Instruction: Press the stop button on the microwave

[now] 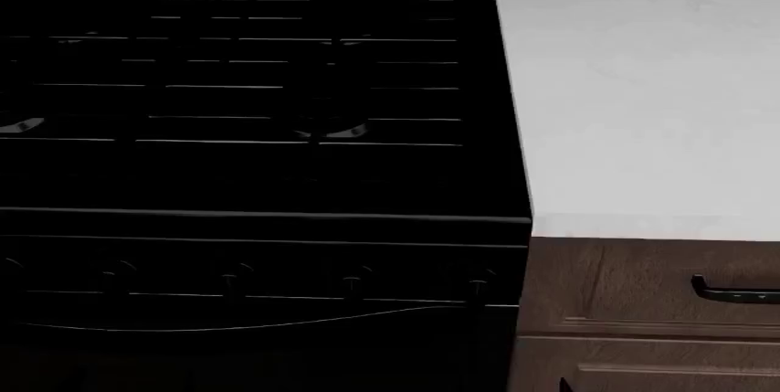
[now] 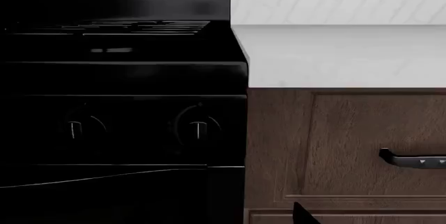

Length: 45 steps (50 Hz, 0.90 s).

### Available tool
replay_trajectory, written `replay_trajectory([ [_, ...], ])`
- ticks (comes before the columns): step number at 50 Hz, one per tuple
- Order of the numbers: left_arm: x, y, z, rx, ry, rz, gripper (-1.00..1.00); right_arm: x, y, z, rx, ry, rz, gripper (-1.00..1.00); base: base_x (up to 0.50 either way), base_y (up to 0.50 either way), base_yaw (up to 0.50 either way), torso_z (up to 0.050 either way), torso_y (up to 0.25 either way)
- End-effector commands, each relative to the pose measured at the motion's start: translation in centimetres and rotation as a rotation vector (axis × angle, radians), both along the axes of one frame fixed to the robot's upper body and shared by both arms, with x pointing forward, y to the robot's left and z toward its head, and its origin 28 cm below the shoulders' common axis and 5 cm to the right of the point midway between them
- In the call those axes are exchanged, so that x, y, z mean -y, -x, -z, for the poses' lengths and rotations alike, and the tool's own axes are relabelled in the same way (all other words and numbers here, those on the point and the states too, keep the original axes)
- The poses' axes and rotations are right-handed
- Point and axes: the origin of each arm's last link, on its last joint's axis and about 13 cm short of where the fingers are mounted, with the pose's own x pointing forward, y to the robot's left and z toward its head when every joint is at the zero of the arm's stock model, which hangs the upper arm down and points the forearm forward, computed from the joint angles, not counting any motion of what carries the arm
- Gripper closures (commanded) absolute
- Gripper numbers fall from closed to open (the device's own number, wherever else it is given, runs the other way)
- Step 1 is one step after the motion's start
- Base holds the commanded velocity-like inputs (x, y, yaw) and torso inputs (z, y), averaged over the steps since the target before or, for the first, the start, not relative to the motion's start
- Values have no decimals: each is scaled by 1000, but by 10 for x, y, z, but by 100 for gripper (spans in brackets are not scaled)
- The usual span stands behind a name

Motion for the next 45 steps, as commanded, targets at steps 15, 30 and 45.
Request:
replay_trajectory([
  [15, -6, -1, 9, -27, -50, -33, -100, -1, -2, -29, 48, 71, 39, -100, 0, 0, 0, 0, 0],
  [30, -71, 22, 87, -349, -136, -302, -100, -1, -13, -130, 294, 95, 21, -100, 0, 0, 0, 0, 0],
  [45, -98, 85, 146, -767, -150, -413, -100, 1, -26, -214, 487, 91, 42, -100, 0, 0, 0, 0, 0],
])
